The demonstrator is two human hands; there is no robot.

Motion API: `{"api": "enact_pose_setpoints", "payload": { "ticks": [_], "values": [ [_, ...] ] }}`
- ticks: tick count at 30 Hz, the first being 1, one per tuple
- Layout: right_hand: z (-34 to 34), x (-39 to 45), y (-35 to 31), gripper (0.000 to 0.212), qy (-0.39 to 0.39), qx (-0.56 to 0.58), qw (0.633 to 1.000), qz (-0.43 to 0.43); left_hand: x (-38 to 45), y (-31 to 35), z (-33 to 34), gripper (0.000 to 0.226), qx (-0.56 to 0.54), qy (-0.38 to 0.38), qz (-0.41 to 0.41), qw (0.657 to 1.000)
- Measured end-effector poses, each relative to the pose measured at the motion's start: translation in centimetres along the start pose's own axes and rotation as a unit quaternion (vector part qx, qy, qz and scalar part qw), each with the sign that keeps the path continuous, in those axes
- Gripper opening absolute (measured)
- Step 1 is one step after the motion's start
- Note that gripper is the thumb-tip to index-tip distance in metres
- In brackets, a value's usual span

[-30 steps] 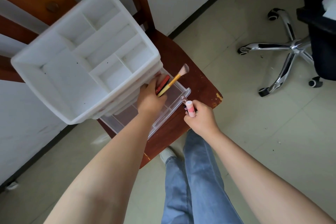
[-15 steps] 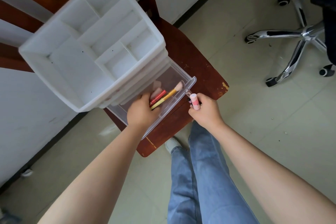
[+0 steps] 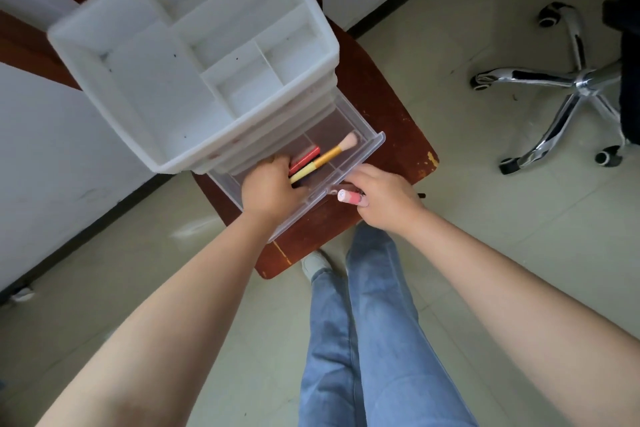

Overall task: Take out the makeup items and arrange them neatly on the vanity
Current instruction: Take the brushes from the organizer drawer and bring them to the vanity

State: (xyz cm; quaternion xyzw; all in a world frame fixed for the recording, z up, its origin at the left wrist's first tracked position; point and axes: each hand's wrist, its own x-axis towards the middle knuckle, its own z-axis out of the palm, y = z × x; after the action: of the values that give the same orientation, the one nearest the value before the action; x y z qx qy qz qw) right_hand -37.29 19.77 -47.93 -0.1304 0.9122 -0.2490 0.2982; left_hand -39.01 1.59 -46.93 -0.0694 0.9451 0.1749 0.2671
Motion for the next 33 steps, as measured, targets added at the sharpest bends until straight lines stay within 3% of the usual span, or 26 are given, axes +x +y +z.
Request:
{"api": "enact_pose_setpoints", "payload": {
  "ticks": [5,8,12,15,19,22,28,33],
  "values": [
    [-0.5,0.5,-0.8,0.048,-0.056,-0.111,0.992,-0.015,-3.7,-2.7,-3.0,0.034,-0.030,0.019,-0.020,0.999],
    [-0.7,1.1,-1.6,0.035,-0.073,-0.145,0.987,-0.020,-5.6,-4.5,-4.5,0.028,-0.093,0.048,-0.079,0.991],
    [-0.8,1.4,-2.3,0.027,-0.040,-0.143,0.989,-0.005,-7.7,-6.5,-5.4,0.024,-0.151,0.077,-0.136,0.976],
    [-0.7,0.7,-3.1,0.038,-0.057,-0.151,0.986,-0.039,-8.8,-7.5,-5.2,0.026,-0.170,0.085,-0.183,0.965],
    [0.0,1.9,-6.3,0.058,-0.083,-0.180,0.966,-0.168,-9.7,-7.9,-4.3,0.026,-0.169,0.079,-0.220,0.957],
    [-0.3,4.9,-9.0,0.058,-0.136,-0.216,0.957,-0.135,-10.4,-8.3,-3.8,0.027,-0.175,0.092,-0.254,0.947],
    [-2.7,8.9,-9.3,0.050,-0.148,-0.329,0.924,-0.126,-11.2,-9.3,-3.6,0.024,-0.165,0.105,-0.280,0.940],
    [-3.5,7.8,-8.5,0.032,-0.144,-0.292,0.940,-0.105,-10.6,-8.8,-4.6,0.031,-0.120,0.088,-0.221,0.964]
  ]
}}
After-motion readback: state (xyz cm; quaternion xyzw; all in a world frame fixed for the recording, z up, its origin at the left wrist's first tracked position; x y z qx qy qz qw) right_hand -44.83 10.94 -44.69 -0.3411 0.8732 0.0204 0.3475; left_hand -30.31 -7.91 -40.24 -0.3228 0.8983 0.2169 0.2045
